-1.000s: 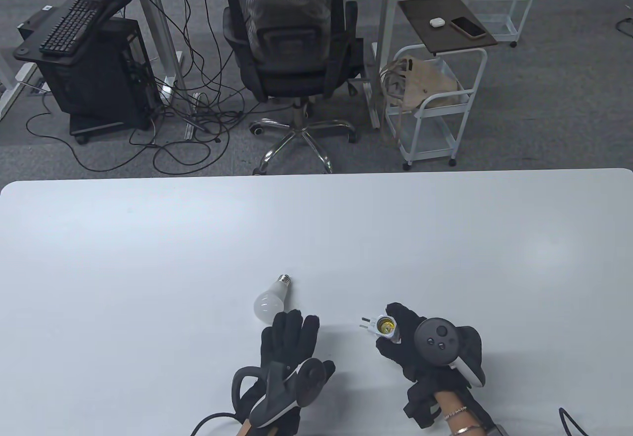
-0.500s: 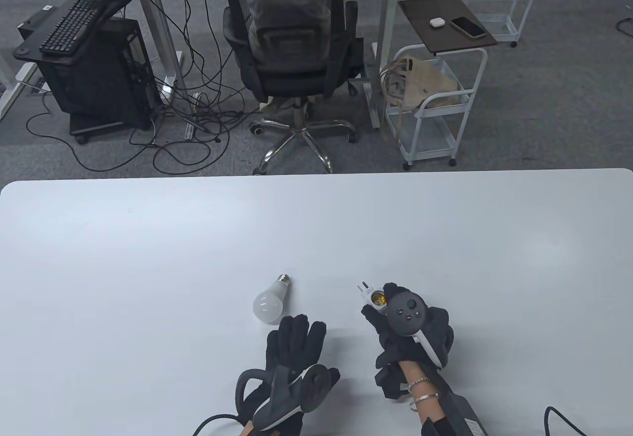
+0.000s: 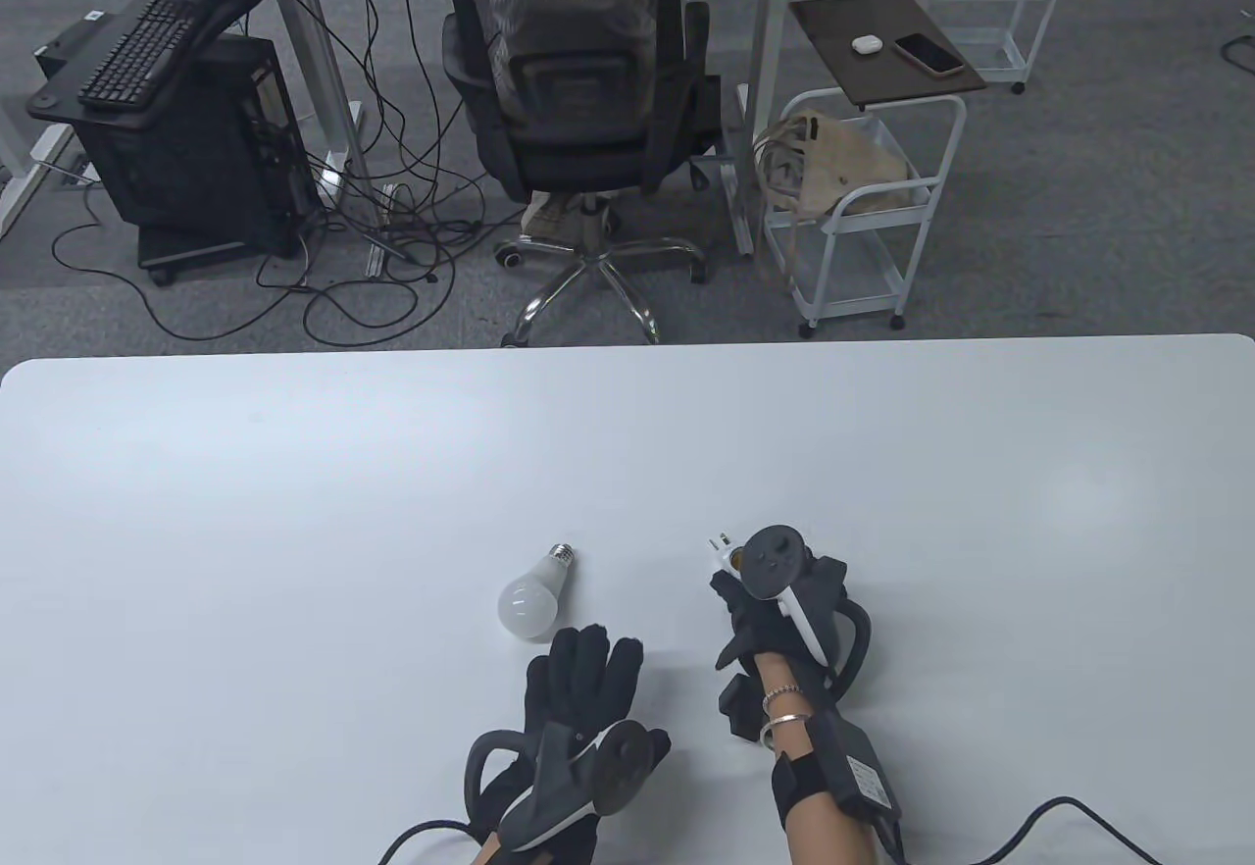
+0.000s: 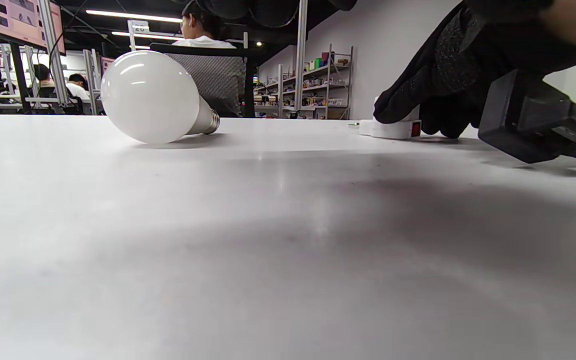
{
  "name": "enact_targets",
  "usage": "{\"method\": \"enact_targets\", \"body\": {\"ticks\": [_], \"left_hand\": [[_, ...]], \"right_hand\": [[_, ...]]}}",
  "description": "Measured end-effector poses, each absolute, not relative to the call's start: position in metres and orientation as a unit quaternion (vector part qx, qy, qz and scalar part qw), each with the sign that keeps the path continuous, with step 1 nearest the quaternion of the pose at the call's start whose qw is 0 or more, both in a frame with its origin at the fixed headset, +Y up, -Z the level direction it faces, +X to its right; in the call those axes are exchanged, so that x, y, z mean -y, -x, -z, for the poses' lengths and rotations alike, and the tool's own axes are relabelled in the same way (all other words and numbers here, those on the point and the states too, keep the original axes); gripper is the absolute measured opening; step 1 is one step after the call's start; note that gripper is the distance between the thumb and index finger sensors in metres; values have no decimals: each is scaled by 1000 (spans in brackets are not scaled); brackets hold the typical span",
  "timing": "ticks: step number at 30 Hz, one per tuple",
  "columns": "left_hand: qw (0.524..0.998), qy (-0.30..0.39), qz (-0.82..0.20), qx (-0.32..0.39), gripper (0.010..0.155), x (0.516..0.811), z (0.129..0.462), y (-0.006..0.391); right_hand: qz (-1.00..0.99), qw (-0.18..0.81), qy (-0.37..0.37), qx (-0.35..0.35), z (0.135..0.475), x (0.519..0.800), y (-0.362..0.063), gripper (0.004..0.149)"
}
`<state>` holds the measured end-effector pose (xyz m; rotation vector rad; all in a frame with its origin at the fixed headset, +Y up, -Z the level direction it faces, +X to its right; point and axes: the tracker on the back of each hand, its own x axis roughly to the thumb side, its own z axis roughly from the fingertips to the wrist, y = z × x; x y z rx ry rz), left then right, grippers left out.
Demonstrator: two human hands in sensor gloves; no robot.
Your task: Unscrew light bulb from socket
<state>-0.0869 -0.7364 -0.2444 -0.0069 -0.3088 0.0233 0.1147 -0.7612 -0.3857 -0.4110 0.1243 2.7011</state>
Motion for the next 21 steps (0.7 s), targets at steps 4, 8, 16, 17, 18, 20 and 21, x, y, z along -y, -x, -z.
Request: {"method": "enact_targets", "body": {"ticks": [4, 8, 16, 17, 18, 20, 21], "left_hand": [[988, 9, -9, 152, 87, 737, 244, 87], [989, 15, -9, 149, 87, 737, 246, 89], [989, 11, -15, 144, 85, 735, 247, 93], [989, 10, -15, 144, 85, 735, 247, 93], [989, 8, -15, 144, 85, 734, 247, 93], [990, 6, -22, 142, 85, 732, 247, 95], [990, 5, -26, 142, 85, 732, 247, 95]], "right_hand": [[-967, 201, 147, -54, 387, 762, -113, 67], [-965, 216, 136, -64, 383, 762, -115, 80], [-969, 239, 50, -46, 350, 734, -116, 87], [-971, 232, 34, -43, 344, 730, -115, 86], [-974, 221, 15, -42, 336, 726, -114, 86], [-977, 208, -19, -44, 323, 720, -112, 85], [-977, 207, -30, -44, 317, 718, -111, 84]]}}
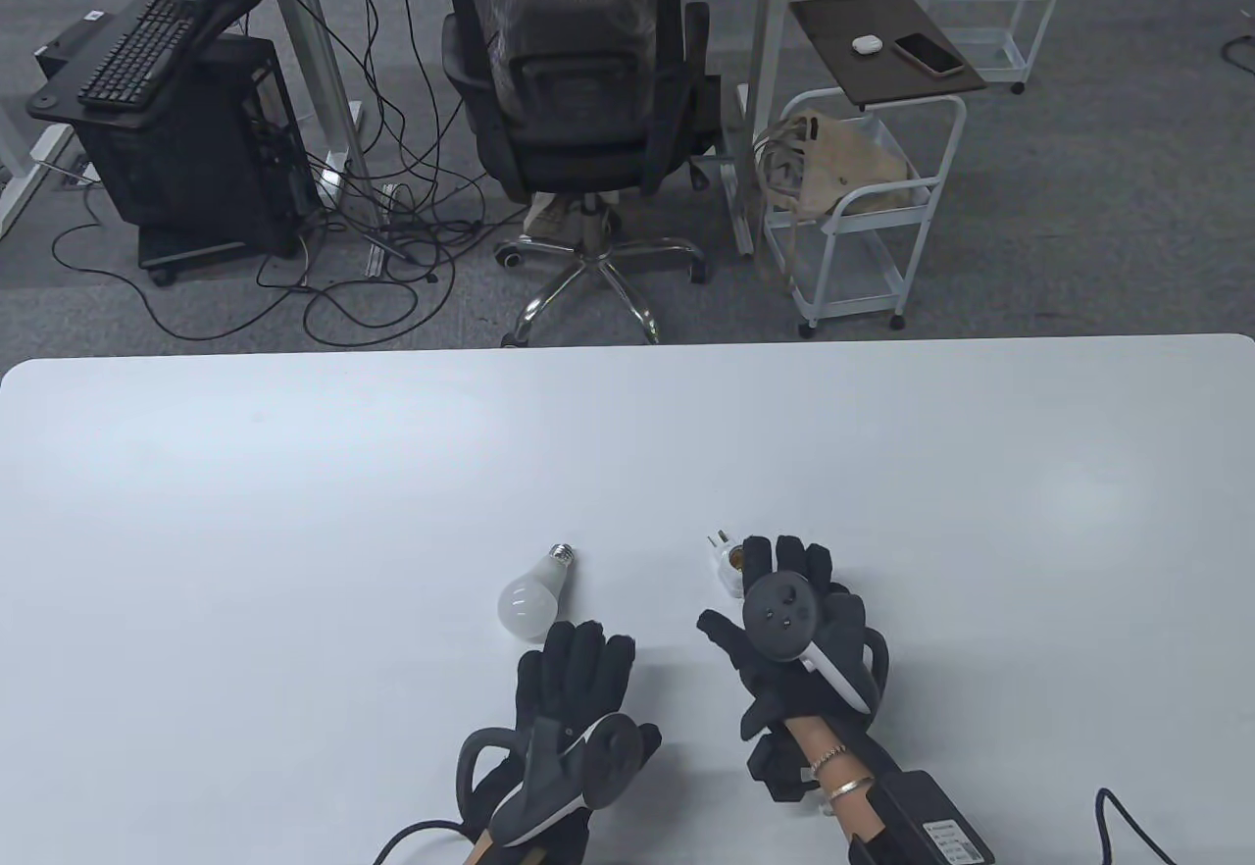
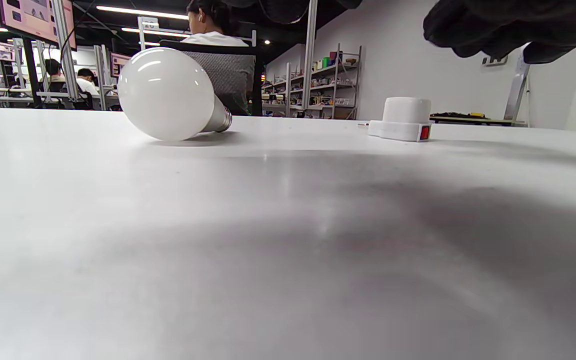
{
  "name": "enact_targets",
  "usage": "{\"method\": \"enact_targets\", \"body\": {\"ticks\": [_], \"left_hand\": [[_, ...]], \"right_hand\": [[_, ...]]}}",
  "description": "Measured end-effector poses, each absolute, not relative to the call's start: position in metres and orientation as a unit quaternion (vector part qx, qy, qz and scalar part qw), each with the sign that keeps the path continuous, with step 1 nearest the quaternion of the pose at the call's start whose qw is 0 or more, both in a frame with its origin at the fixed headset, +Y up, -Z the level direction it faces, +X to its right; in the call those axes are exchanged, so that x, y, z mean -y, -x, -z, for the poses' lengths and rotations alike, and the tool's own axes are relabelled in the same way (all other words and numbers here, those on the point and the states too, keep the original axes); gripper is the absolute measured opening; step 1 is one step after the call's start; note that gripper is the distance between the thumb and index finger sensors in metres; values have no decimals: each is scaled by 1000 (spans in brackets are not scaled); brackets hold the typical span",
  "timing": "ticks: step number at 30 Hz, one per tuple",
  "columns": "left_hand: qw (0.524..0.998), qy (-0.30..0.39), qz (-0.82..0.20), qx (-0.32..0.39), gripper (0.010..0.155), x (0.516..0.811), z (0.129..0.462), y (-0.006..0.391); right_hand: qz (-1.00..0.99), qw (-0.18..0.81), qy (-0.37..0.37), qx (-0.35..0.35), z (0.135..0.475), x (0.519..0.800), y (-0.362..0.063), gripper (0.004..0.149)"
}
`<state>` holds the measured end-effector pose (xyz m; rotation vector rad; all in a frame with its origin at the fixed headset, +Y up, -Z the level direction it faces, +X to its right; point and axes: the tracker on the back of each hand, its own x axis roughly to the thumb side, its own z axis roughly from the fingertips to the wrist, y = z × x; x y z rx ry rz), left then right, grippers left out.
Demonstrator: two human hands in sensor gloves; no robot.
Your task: Unscrew light bulb from socket
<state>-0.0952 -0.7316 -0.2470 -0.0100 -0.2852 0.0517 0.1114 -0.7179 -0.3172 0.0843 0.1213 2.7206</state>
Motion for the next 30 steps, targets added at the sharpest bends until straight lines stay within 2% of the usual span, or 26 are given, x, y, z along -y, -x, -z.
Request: {"method": "enact_targets", "body": {"ticks": [7, 12, 15, 17, 20, 30], "left_hand": [[990, 18, -35, 137, 82, 731, 248, 100], [990, 21, -36, 134, 82, 732, 249, 102], [990, 22, -38, 134, 82, 732, 250, 102], [990, 27, -34, 134, 82, 734, 251, 101], [990, 27, -31, 134, 82, 735, 252, 102], [989, 44, -15, 139, 81, 743, 254, 99]], "right_hand": [[-973, 203, -93, -55, 280, 711, -108, 80], [-971, 192, -123, -72, 265, 726, -101, 78], [-973, 175, -134, -69, 262, 739, -96, 78], [-975, 137, -145, -95, 263, 742, -92, 78], [-979, 99, -160, -81, 260, 743, -88, 78], [-974, 131, -161, -86, 262, 744, -95, 77]]}}
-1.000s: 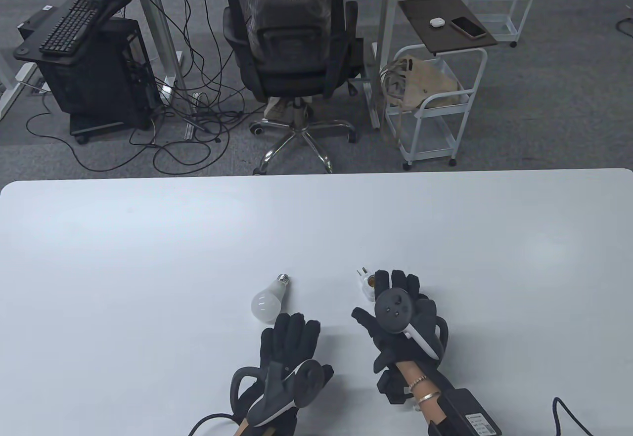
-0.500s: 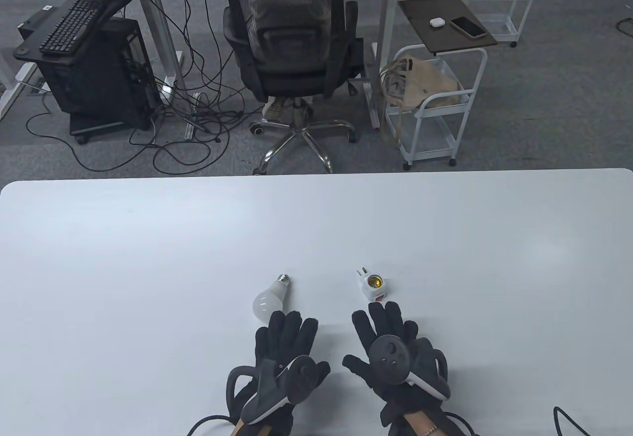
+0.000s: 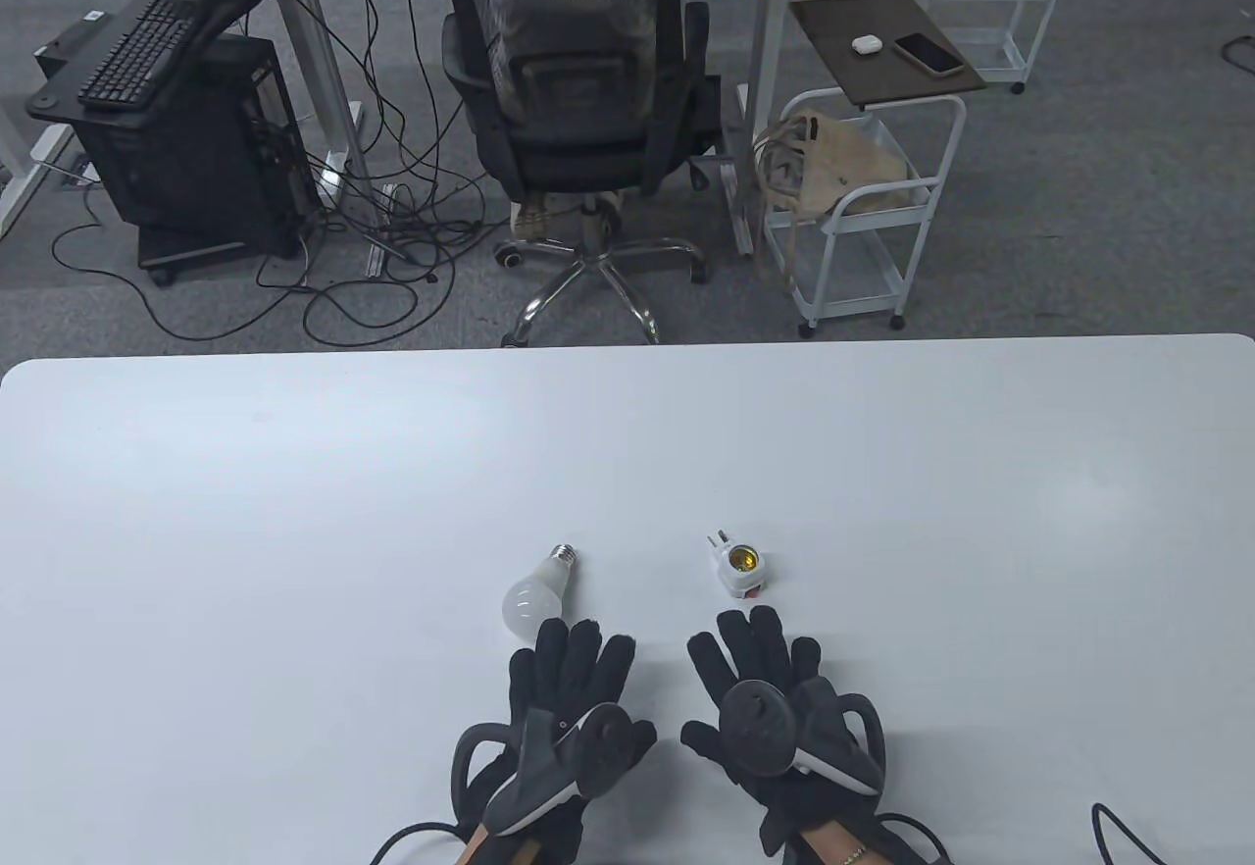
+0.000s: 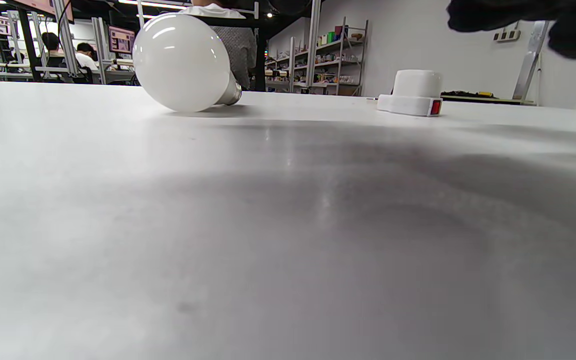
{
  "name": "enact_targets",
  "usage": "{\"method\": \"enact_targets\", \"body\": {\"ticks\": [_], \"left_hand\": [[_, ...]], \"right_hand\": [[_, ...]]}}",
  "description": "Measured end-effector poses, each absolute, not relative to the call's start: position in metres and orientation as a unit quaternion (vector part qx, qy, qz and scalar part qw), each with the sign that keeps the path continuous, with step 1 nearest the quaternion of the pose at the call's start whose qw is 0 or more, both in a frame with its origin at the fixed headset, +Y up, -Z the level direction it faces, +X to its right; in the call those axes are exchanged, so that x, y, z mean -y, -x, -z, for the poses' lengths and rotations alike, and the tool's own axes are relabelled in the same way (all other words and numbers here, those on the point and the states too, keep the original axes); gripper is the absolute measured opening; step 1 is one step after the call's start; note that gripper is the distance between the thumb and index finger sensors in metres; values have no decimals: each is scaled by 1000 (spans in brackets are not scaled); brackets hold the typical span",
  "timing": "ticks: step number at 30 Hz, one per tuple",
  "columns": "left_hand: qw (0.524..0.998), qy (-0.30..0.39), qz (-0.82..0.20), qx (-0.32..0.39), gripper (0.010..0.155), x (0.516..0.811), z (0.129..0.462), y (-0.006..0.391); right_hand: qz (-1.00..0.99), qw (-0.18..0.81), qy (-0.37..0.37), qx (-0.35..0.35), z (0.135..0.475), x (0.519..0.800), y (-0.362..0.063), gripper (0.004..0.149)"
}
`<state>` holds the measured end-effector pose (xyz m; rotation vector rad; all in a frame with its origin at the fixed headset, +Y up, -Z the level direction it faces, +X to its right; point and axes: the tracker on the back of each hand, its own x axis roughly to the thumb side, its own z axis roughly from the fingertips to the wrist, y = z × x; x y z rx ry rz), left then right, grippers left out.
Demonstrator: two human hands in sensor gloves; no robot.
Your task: Unscrew light bulb from socket
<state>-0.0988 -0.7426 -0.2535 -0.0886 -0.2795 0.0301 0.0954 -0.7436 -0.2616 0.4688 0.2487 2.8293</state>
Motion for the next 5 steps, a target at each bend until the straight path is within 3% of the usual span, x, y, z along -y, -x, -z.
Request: {"method": "enact_targets", "body": {"ticks": [5], "left_hand": [[989, 45, -6, 142, 81, 745, 253, 97]], "right_hand": [[-974, 140, -158, -79, 261, 739, -98, 76]]}}
